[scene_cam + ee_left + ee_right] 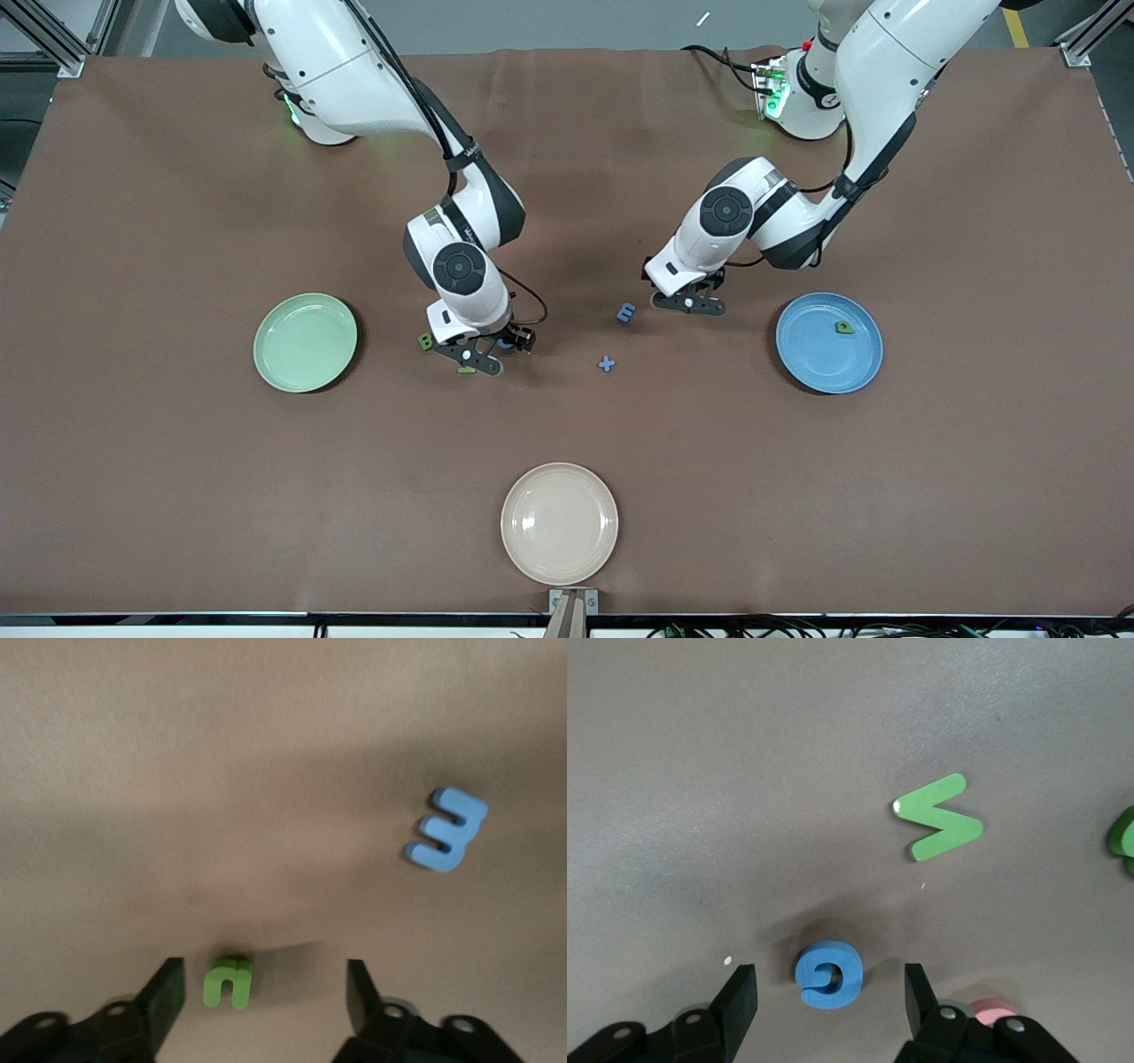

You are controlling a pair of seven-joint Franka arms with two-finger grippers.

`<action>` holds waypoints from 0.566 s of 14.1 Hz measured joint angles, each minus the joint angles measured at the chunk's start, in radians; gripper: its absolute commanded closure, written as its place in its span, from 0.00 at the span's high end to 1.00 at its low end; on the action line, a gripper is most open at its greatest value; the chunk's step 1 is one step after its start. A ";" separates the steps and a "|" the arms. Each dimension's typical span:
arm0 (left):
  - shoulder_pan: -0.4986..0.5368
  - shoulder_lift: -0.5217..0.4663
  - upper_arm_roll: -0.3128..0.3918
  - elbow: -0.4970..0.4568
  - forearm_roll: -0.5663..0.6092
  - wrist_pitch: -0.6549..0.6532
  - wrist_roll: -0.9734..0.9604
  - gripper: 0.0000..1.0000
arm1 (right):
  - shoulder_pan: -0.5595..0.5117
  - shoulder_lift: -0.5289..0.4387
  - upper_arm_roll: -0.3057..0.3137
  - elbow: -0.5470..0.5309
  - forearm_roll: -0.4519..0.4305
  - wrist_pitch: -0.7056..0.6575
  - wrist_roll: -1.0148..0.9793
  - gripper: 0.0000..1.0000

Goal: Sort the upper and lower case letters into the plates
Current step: 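Place the green n in the blue plate while the right gripper places the blue c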

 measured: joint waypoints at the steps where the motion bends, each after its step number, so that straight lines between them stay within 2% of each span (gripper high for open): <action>1: -0.002 0.000 0.000 -0.008 0.007 0.000 0.000 0.73 | 0.001 0.006 0.000 0.004 0.000 0.003 0.000 0.70; 5: -0.002 0.000 0.000 -0.033 0.026 0.001 0.000 0.65 | 0.003 0.016 0.000 0.008 0.000 0.009 0.001 0.51; 8: -0.002 0.000 0.001 -0.043 0.036 0.001 0.000 0.56 | 0.004 0.017 0.000 0.012 0.000 0.009 0.002 0.25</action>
